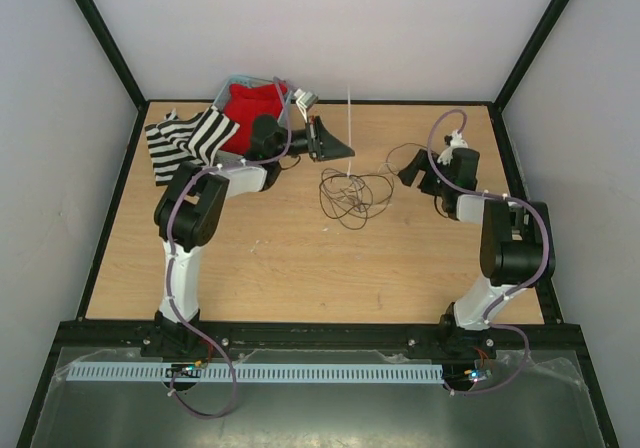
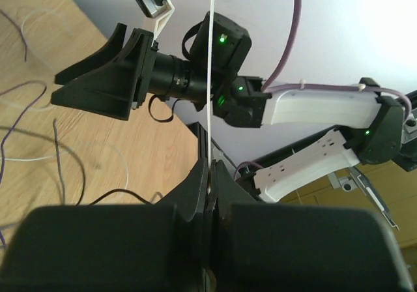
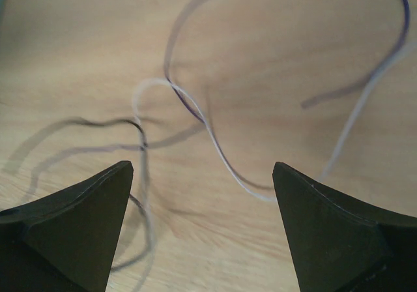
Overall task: Zip-tie the wires
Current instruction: Place the cable at the center of the board.
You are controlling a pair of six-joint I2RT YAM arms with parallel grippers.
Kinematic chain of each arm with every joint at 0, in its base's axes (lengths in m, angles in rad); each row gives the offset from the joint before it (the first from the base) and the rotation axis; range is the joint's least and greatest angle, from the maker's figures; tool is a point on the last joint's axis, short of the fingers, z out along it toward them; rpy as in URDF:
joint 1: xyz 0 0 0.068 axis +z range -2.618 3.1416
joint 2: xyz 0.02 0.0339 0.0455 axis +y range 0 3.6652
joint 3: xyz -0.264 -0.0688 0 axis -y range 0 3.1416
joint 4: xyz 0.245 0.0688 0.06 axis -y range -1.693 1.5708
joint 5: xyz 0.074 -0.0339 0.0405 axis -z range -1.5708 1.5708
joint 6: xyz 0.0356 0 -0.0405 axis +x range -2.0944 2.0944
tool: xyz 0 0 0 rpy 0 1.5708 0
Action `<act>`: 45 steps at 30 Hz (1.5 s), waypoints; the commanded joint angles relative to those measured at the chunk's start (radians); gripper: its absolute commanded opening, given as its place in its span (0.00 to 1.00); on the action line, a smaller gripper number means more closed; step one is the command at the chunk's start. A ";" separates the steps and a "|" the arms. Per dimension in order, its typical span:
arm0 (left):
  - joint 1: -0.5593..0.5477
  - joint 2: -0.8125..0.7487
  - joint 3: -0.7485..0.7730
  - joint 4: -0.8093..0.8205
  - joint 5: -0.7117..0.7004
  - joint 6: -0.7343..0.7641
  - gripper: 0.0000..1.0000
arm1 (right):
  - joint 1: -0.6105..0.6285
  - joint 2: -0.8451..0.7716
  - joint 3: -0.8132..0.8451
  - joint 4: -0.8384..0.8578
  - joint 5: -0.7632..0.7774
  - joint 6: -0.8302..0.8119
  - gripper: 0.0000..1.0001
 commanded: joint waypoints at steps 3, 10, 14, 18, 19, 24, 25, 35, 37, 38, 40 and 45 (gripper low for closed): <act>0.002 0.032 -0.095 0.240 0.015 -0.012 0.00 | 0.001 -0.094 -0.031 -0.225 0.099 -0.156 0.99; -0.004 -0.054 -0.207 0.252 0.038 0.000 0.00 | 0.000 -0.182 -0.017 -0.279 0.055 -0.164 0.99; -0.009 -0.127 -0.373 0.254 0.034 0.058 0.00 | 0.001 -0.222 -0.031 -0.292 0.042 -0.165 0.99; -0.035 -0.196 -0.524 0.258 0.023 0.127 0.00 | 0.000 -0.256 -0.039 -0.306 0.050 -0.182 0.99; -0.041 -0.211 -0.557 0.258 0.018 0.143 0.00 | 0.000 -0.263 -0.040 -0.310 0.050 -0.183 0.99; -0.088 -0.264 -0.695 0.260 -0.019 0.219 0.04 | 0.000 -0.284 -0.049 -0.319 0.051 -0.189 0.99; -0.097 -0.272 -0.723 0.260 -0.028 0.235 0.06 | 0.000 -0.289 -0.054 -0.321 0.056 -0.192 0.99; -0.127 -0.300 -0.892 0.261 -0.076 0.329 0.49 | 0.000 -0.324 -0.059 -0.342 0.066 -0.198 0.99; -0.105 -0.331 -0.912 0.262 -0.082 0.331 0.59 | 0.000 -0.333 -0.052 -0.356 0.066 -0.199 0.99; -0.092 -0.349 -0.928 0.262 -0.088 0.333 0.64 | 0.000 -0.336 -0.047 -0.364 0.063 -0.200 0.99; -0.060 -0.395 -0.973 0.260 -0.103 0.339 0.75 | 0.001 -0.341 -0.038 -0.379 0.058 -0.200 0.99; 0.045 -0.540 -1.124 0.260 -0.153 0.345 0.95 | 0.001 -0.359 -0.034 -0.393 0.060 -0.203 0.99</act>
